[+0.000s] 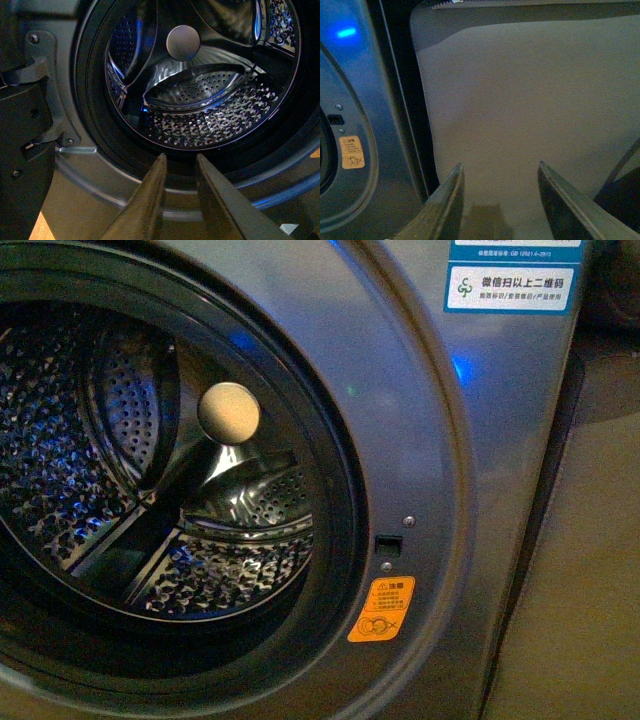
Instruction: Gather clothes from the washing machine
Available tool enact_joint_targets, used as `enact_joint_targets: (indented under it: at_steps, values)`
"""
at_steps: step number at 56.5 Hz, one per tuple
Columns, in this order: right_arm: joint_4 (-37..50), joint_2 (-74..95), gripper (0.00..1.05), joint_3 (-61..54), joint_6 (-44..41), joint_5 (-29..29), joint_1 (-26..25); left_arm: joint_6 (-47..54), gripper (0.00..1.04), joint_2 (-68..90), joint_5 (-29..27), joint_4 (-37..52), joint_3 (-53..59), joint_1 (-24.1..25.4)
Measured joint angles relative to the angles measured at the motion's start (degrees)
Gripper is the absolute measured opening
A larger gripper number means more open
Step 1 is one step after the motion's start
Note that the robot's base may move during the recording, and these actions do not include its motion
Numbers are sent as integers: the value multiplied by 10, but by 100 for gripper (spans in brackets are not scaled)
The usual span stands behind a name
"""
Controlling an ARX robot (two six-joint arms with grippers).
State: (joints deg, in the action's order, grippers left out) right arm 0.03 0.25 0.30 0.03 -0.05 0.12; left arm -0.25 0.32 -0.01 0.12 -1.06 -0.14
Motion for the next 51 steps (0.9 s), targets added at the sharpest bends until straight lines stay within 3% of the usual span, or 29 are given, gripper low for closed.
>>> enact_joint_targets:
  at_steps: [11, 16, 22, 51]
  values:
    - [0, 0, 79, 0, 0, 0, 0, 0, 57, 0, 0, 0, 0, 0]
    - [0, 0, 99, 0, 0, 0, 0, 0, 80, 0, 0, 0, 0, 0]
    - [0, 0, 97, 0, 0, 0, 0, 1, 100, 0, 0, 0, 0, 0]
    - [0, 0, 97, 0, 0, 0, 0, 0, 98, 0, 0, 0, 0, 0]
